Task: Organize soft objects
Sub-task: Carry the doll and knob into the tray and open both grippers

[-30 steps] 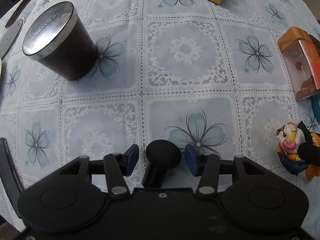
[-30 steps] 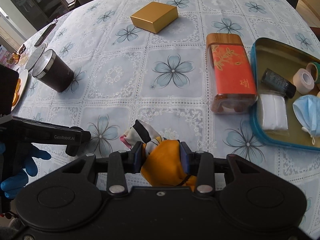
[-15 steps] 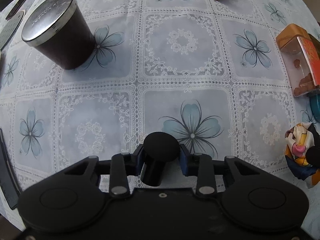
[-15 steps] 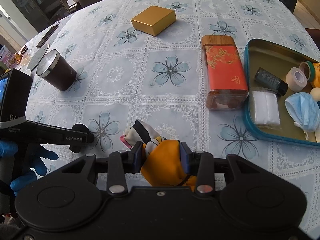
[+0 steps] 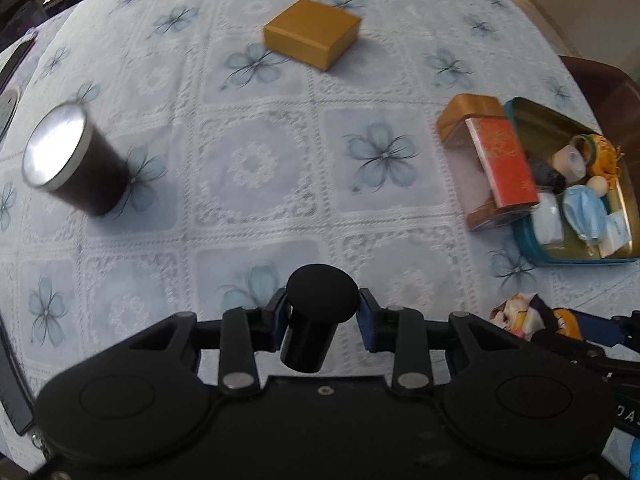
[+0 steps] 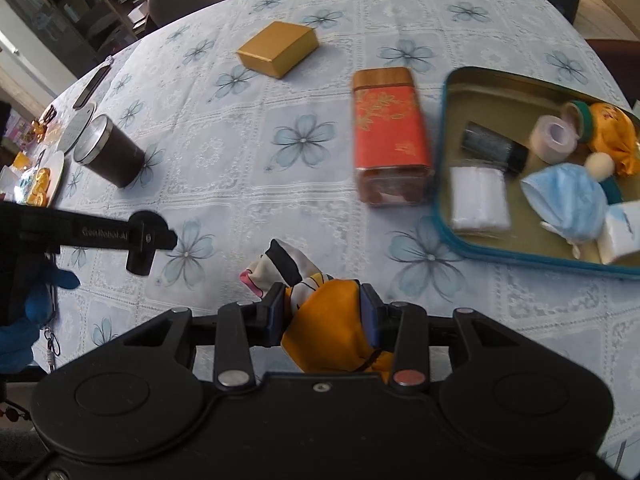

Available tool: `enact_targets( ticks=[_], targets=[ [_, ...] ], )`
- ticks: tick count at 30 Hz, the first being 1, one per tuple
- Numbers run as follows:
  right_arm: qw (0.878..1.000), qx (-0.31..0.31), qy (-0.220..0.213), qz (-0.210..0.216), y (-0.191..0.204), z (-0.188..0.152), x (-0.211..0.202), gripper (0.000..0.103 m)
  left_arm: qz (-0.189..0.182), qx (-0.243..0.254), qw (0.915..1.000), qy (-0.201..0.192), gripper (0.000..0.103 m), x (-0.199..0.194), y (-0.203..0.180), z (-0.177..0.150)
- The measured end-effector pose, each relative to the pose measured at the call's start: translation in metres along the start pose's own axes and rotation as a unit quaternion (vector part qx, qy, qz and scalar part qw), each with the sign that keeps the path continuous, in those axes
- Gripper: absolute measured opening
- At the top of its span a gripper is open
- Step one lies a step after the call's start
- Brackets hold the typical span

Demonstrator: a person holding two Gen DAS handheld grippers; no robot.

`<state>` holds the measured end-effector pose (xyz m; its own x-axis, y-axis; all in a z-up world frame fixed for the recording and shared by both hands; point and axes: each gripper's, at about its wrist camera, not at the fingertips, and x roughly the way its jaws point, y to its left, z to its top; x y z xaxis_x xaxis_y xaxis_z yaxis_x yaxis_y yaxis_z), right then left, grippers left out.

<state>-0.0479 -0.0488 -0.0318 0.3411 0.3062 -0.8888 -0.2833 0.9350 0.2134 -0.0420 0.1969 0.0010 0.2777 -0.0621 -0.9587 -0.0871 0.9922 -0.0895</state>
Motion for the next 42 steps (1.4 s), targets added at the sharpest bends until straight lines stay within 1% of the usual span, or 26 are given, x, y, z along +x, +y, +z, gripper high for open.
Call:
enact_targets(
  ticks=[5, 9, 12, 14, 16, 17, 18, 19, 20, 21, 23, 27, 35, 40, 42],
  targets=[
    [0.999, 0.041, -0.019, -0.030, -0.051, -0.003, -0.025, 0.041, -0.027, 0.052, 0.9979, -0.027, 0.032, -0.005, -0.076, 0.031],
    [0.995, 0.083, -0.038, -0.045, -0.093, -0.005, -0.041, 0.041, -0.038, 0.087, 0.9945, -0.045, 0.032, -0.002, -0.141, 0.061],
    [0.992, 0.103, -0.049, -0.052, -0.118, -0.003, -0.050, 0.041, -0.045, 0.101, 0.9924, -0.053, 0.032, 0.004, -0.183, 0.085],
    [0.991, 0.111, -0.055, -0.056, -0.132, -0.002, -0.055, 0.041, -0.042, 0.109, 0.9913, -0.059, 0.033, 0.009, -0.207, 0.101],
    [0.990, 0.115, -0.058, -0.057, -0.144, -0.001, -0.058, 0.041, -0.029, 0.114, 0.9908, -0.066, 0.033, 0.015, -0.228, 0.114],
    [0.990, 0.117, -0.059, -0.058, -0.151, -0.001, -0.060, 0.041, -0.022, 0.115, 0.9906, -0.071, 0.035, 0.018, -0.236, 0.120],
    [0.990, 0.117, -0.060, -0.058, -0.156, 0.000, -0.061, 0.041, -0.014, 0.115, 0.9905, -0.074, 0.045, 0.023, -0.243, 0.127],
    [0.989, 0.117, -0.060, -0.059, -0.161, 0.000, -0.061, 0.041, -0.005, 0.115, 0.9905, -0.075, 0.052, 0.026, -0.250, 0.131],
    [0.989, 0.118, -0.061, -0.059, -0.165, 0.001, -0.062, 0.041, 0.002, 0.114, 0.9905, -0.077, 0.063, 0.029, -0.255, 0.135],
    [0.989, 0.118, -0.062, -0.059, -0.169, 0.001, -0.063, 0.041, 0.007, 0.112, 0.9905, -0.080, 0.068, 0.030, -0.259, 0.135],
    [0.989, 0.117, -0.063, -0.060, -0.177, 0.003, -0.063, 0.041, 0.013, 0.109, 0.9911, -0.075, 0.070, 0.033, -0.259, 0.133],
    [0.989, 0.119, -0.067, -0.064, -0.191, 0.009, -0.066, 0.041, 0.008, 0.093, 0.9941, -0.055, 0.071, 0.038, -0.247, 0.120],
    [0.984, 0.128, -0.086, -0.092, -0.216, 0.040, -0.069, 0.042, 0.031, 0.060, 0.9971, -0.034, 0.073, 0.039, -0.208, 0.068],
    [0.983, 0.116, -0.103, -0.095, -0.217, 0.059, -0.069, 0.043, 0.051, 0.048, 0.9970, -0.031, 0.075, 0.036, -0.190, 0.038],
    [0.980, 0.125, -0.120, -0.093, -0.218, 0.066, -0.070, 0.044, 0.057, 0.044, 0.9970, -0.031, 0.075, 0.034, -0.185, 0.029]
  ],
)
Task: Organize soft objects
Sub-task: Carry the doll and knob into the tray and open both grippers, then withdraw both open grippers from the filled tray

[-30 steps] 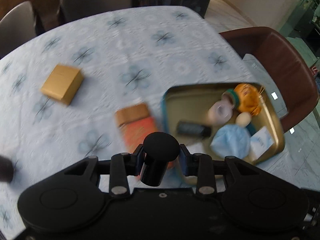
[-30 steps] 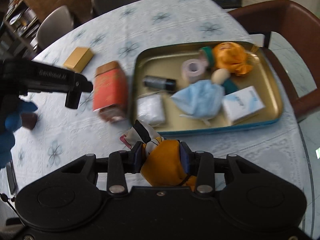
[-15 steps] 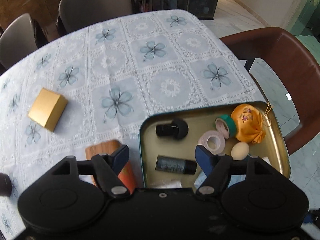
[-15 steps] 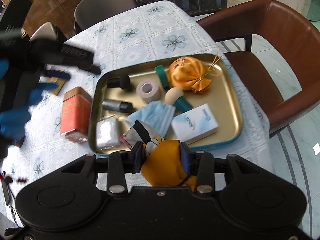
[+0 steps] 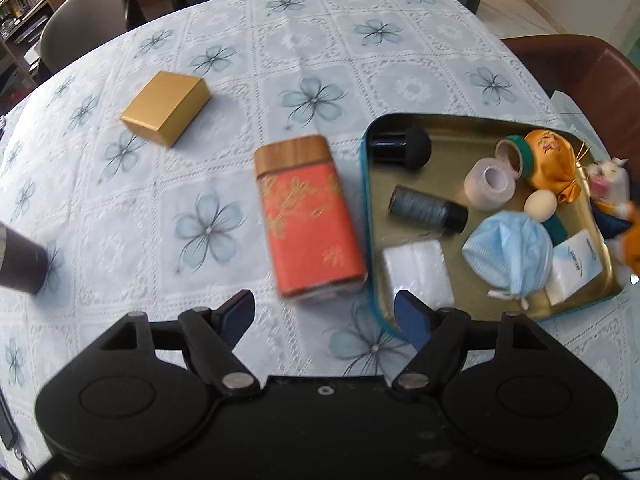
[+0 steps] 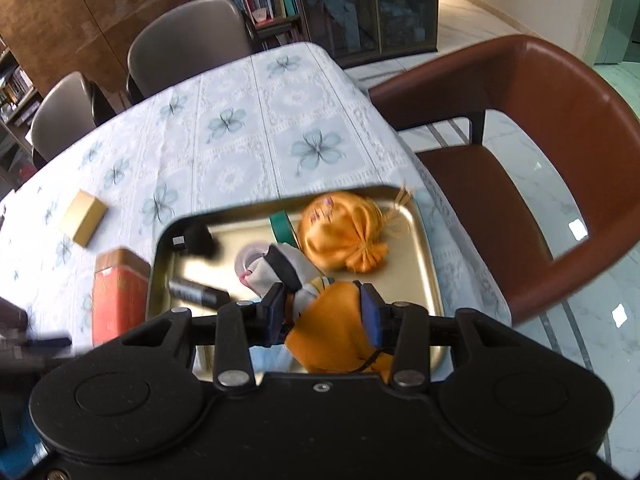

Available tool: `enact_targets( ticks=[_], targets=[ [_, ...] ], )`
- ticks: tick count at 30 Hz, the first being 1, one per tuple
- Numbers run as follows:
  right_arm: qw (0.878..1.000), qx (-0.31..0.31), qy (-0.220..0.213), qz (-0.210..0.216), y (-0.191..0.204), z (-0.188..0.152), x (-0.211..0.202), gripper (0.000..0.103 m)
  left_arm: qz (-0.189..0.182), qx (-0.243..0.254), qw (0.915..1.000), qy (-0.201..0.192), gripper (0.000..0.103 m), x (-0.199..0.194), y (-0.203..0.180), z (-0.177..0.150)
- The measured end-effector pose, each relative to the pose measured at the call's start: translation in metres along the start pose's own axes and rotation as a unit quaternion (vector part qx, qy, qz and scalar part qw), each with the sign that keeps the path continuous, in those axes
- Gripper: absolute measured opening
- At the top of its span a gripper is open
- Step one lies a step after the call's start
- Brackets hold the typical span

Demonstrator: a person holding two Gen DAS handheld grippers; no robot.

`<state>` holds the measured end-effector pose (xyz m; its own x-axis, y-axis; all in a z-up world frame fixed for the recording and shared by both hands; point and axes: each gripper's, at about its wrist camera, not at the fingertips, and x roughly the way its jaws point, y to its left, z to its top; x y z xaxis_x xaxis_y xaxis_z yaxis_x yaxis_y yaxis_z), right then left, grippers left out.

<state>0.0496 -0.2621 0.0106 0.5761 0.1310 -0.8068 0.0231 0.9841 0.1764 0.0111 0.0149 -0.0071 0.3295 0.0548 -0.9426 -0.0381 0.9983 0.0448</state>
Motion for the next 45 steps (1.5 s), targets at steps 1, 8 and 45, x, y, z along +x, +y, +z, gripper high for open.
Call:
enact_targets(
  ticks=[1, 8, 45],
  targets=[
    [1.000, 0.004, -0.009, -0.001, 0.001, 0.004, 0.000, 0.045, 0.001, -0.004, 1.0000, 0.000, 0.076, -0.001, 0.002, -0.004],
    [0.999, 0.000, -0.030, -0.010, 0.008, 0.013, -0.004, 0.046, 0.007, -0.018, 0.9998, -0.006, 0.077, -0.008, 0.005, -0.022],
    [0.997, -0.004, 0.060, -0.039, 0.028, -0.067, -0.002, 0.046, 0.007, 0.015, 0.9998, -0.006, 0.083, -0.007, -0.030, -0.032]
  ],
)
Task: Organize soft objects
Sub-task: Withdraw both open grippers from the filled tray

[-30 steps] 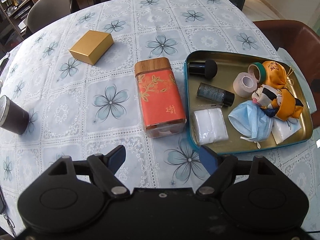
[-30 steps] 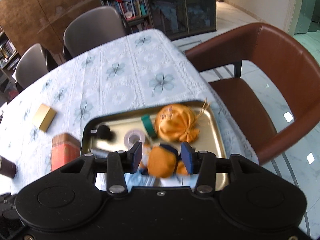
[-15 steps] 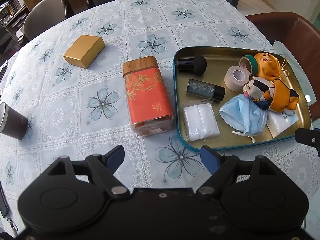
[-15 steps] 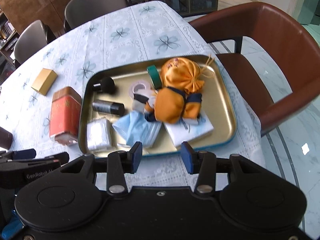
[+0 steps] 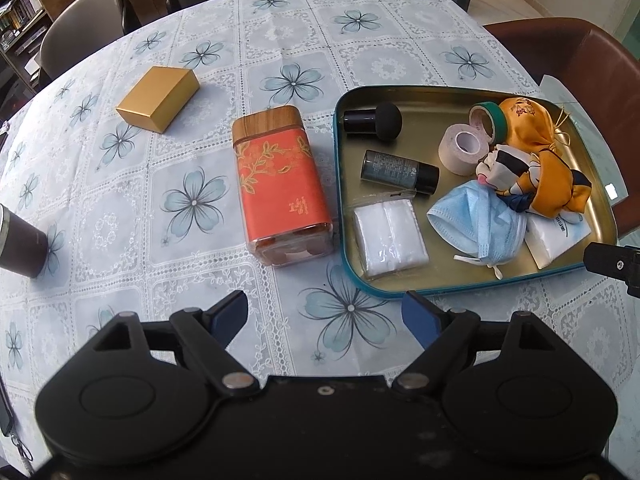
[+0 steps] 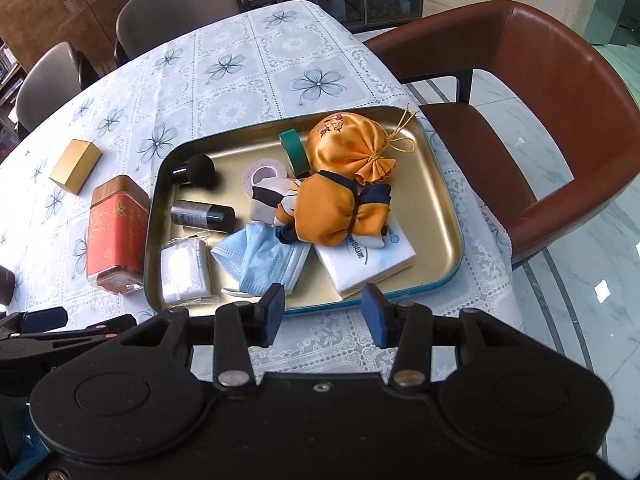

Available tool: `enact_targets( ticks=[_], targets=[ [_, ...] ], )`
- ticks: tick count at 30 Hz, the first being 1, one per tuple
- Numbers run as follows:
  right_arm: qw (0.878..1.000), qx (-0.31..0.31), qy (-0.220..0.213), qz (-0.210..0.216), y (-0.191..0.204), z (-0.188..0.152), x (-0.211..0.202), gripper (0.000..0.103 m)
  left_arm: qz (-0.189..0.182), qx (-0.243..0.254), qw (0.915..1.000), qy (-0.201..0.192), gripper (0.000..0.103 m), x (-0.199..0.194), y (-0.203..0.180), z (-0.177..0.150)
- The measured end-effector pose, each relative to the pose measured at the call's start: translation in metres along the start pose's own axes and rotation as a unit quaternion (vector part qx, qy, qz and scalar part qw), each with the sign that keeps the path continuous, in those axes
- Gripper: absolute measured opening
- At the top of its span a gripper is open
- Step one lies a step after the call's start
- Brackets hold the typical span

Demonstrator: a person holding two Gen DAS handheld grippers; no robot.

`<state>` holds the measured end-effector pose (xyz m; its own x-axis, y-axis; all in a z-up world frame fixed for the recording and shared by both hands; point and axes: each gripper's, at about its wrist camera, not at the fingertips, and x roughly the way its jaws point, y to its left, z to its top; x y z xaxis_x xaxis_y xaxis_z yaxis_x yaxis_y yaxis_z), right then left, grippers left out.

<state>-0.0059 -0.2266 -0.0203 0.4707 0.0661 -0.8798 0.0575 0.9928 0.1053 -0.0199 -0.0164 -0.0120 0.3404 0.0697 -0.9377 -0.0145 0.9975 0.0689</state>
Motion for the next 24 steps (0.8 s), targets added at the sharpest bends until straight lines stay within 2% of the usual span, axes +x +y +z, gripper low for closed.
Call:
enact_targets(
  ticks=[24],
  targets=[
    [0.999, -0.028, 0.002, -0.038, 0.0062, 0.0085, 0.0070, 0.046, 0.005, 0.003, 1.0000, 0.007, 0.083, 0.0060, -0.0007, 0.0004]
  ],
)
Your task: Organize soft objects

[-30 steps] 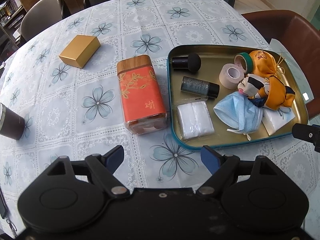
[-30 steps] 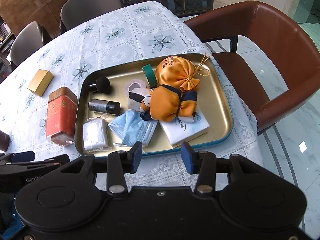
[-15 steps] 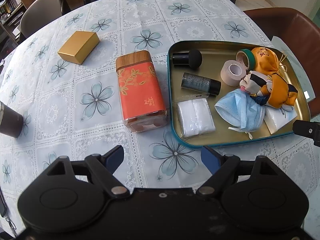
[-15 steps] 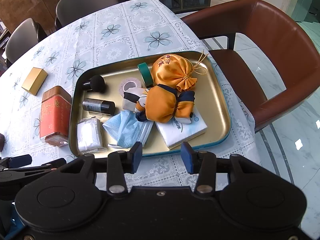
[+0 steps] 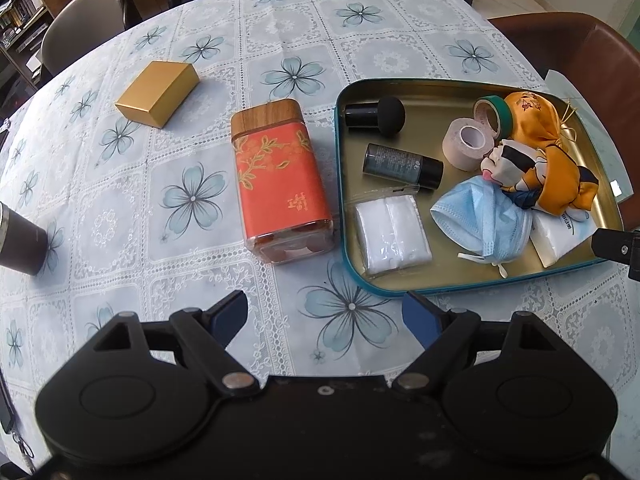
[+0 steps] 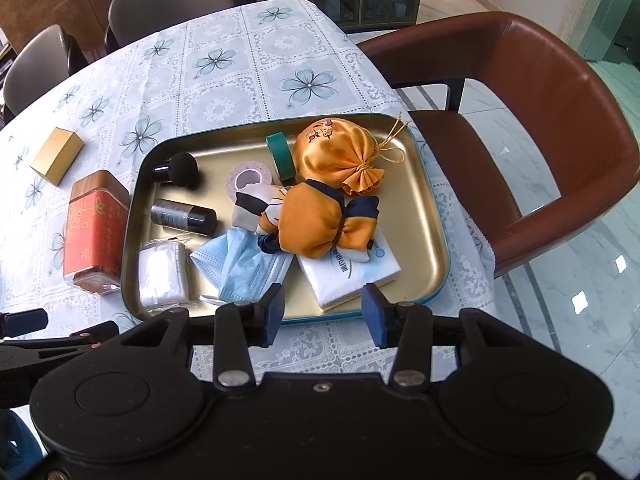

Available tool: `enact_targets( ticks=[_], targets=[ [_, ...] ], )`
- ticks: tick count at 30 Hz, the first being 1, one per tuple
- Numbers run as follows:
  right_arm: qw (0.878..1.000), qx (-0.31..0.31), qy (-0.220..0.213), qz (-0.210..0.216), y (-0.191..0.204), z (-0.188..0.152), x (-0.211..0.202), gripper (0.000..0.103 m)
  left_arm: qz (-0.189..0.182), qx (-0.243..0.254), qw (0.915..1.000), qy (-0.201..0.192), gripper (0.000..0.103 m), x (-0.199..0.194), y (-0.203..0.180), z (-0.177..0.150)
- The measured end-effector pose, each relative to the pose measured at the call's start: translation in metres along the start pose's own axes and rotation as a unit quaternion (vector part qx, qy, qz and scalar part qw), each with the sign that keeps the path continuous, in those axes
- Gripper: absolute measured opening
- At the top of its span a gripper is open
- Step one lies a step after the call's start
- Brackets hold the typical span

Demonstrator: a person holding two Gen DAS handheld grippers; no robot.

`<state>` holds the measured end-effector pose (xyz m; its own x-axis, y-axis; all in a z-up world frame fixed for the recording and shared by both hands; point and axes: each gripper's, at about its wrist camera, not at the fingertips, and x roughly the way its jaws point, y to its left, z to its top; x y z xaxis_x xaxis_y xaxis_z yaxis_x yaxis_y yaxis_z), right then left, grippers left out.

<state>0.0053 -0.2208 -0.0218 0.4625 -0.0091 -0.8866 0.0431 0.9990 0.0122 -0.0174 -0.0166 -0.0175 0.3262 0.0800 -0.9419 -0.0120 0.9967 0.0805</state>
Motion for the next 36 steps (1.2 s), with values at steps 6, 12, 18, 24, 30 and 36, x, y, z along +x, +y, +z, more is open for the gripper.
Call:
enact_targets(
  ticks=[6, 12, 18, 24, 30, 36],
  targets=[
    [1.000, 0.000, 0.002, 0.003, 0.0006, -0.0001, 0.0016, 0.046, 0.000, -0.001, 1.0000, -0.002, 0.087, -0.0009, 0.0003, -0.0008],
    [1.000, -0.004, 0.005, 0.005, 0.0018, 0.0003, 0.0028, 0.046, -0.001, 0.000, 1.0000, 0.000, 0.087, 0.0002, 0.0001, -0.0004],
    [1.000, -0.010, 0.004, 0.006, 0.0046, 0.0003, 0.0034, 0.046, -0.002, -0.003, 1.0000, 0.002, 0.087, 0.0011, 0.0006, -0.0001],
    [1.000, -0.014, 0.006, 0.006, 0.0065, 0.0011, 0.0041, 0.046, -0.001, -0.005, 1.0000, 0.004, 0.087, 0.0013, 0.0007, -0.0003],
    [1.000, -0.014, 0.007, 0.007, 0.0061, 0.0013, 0.0042, 0.046, 0.000, -0.005, 1.0000, 0.004, 0.087, 0.0011, 0.0007, -0.0008],
    [1.000, -0.014, 0.010, 0.008, 0.0054, 0.0011, 0.0052, 0.046, 0.002, -0.006, 1.0000, 0.004, 0.087, 0.0016, -0.0010, -0.0009]
  ],
)
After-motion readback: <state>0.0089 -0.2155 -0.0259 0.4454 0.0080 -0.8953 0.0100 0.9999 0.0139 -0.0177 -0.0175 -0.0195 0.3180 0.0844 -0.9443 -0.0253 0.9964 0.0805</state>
